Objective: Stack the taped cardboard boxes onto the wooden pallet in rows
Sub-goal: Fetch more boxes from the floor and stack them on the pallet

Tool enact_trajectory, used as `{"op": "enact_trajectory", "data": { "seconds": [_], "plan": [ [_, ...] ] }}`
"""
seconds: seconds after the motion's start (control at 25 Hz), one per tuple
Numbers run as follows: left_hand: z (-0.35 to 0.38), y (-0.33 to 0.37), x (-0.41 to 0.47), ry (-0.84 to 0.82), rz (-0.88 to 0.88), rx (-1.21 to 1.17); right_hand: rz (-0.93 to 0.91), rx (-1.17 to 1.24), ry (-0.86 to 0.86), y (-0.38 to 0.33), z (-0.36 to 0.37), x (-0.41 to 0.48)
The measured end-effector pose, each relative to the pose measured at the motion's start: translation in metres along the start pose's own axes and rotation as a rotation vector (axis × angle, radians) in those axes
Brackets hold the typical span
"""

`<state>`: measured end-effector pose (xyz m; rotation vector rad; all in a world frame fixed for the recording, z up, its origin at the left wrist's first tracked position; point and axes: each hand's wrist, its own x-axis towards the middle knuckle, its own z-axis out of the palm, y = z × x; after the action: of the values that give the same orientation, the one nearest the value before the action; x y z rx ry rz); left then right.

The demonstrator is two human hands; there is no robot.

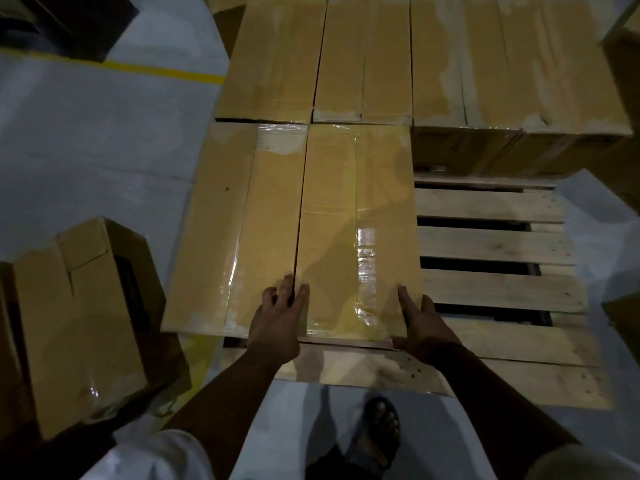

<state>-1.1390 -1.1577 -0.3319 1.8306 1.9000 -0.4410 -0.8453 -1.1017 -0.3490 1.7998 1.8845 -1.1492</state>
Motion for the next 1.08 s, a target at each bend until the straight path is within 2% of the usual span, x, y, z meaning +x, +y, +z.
{"op": "enact_trajectory", "data": {
  "seconds": [0.08,0.2,0.44,0.56,0.84,1.08],
  "plan": [
    [-0.002,-0.008,0.001,0.026,0.052,0.062,0.021,-0.04,-0.013,-0.004,0.0,0.0],
    [-0.004,-0.012,0.006,0.032,0.109,0.174,0.055,-0.23,0.002,-0.01,0.0,0.001],
    [-0.007,-0.01,0.007,0.007,0.105,0.253,0.044,-0.434,-0.021,-0.026,-0.007,0.002],
    [-0.023,-0.006,0.005,-0.007,0.128,0.237,-0.059,-0.458,-0.005,-0.048,-0.015,-0.003],
    [-0.079,-0.023,-0.058,0.09,-0.057,-0.116,-0.32,-0.394,0.029,-0.166,-0.04,-0.031],
    [-0.085,-0.112,-0.121,0.211,-0.211,-0.313,-0.547,-0.462,0.055,-0.29,-0.008,-0.053]
  ]
}}
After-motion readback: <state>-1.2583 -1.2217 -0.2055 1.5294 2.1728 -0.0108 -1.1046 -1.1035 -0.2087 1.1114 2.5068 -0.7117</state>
